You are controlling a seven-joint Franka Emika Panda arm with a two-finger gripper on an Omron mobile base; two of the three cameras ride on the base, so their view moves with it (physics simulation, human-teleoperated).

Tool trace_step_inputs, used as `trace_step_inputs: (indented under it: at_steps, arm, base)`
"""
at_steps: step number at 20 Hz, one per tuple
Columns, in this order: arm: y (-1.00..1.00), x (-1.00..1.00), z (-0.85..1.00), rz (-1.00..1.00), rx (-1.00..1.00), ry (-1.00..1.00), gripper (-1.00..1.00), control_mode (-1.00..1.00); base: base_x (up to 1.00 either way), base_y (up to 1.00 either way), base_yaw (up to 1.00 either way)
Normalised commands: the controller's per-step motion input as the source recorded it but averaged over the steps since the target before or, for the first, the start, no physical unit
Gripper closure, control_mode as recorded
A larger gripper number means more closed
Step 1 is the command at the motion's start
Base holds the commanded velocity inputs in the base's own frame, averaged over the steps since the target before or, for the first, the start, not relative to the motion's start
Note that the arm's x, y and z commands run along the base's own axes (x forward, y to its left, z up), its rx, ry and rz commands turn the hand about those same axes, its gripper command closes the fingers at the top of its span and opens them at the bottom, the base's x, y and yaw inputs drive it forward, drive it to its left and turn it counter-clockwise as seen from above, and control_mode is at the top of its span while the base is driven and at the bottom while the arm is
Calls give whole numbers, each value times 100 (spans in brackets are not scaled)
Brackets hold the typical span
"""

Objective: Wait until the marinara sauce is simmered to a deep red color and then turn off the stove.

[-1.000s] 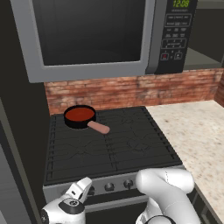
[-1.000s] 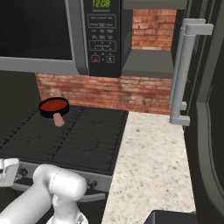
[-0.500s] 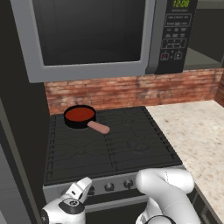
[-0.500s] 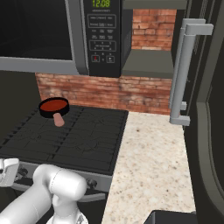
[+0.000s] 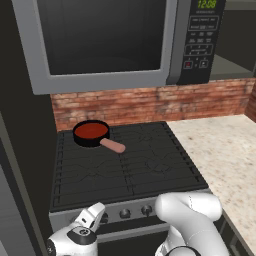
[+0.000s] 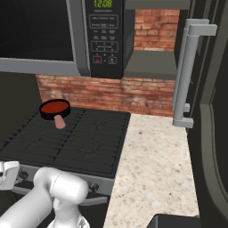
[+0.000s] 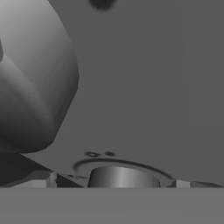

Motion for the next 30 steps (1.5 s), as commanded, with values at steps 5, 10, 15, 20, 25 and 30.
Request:
trace_step_inputs:
  at_steps: [5,10,15,20,25,30]
  arm:
    - [0,0,0,0,0,0,-100,-100]
    - [0,0,0,0,0,0,-100,-100]
    - [0,0,0,0,0,0,-100,-100]
    - [0,0,0,0,0,0,-100,-100]
    - [0,0,0,0,0,0,-100,-100]
    - [0,0,0,0,0,0,-100,-100]
  base:
    - [0,0,0]
    - [0,0,0]
    - [0,0,0]
    - [0,0,0]
    - [0,0,0]
    - [0,0,0]
